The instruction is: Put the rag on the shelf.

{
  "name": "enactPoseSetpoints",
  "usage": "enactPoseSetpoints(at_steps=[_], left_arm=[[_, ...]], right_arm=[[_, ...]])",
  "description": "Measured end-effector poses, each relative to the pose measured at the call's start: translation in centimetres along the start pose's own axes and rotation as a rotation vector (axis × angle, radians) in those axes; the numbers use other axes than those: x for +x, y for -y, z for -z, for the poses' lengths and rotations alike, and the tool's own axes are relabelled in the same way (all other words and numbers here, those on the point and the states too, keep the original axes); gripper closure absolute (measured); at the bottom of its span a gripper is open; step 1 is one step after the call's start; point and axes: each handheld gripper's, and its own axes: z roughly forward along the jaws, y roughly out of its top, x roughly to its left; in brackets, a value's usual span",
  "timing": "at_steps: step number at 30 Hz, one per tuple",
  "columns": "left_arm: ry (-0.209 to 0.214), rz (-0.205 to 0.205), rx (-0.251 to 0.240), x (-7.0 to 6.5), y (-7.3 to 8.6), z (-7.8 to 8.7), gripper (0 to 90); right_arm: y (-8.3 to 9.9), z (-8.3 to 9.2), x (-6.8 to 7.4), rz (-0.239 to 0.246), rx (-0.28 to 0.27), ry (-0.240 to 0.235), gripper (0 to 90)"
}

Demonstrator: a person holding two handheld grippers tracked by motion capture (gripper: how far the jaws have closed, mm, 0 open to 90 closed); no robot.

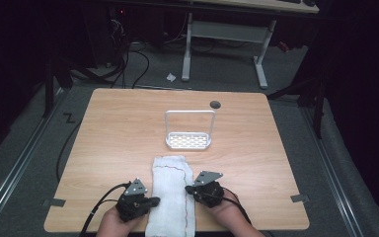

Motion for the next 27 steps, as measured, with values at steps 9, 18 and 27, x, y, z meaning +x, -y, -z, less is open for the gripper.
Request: enactPoseSetpoints(at_steps=[9, 18, 27], left_arm=[[-0.135, 0.016, -0.021, 2.3, -3.4, -2.8, 79.0], [-0.055, -0.045, 0.013, -0.6, -2.7, -3.7, 81.1], [-0.17, 0.061, -0.106, 2.8, -4.2, -2.7, 69.6]], right_arm=[[-2.8, -1.8, -2.3, -0.046, 0.0, 0.058, 85.3], [-0.7, -0.2, -2.1, -0.027, 0.024, 0.053, 85.6], [0.0, 2.0, -2.7, -0.11, -0.09, 0.089, 80.6]])
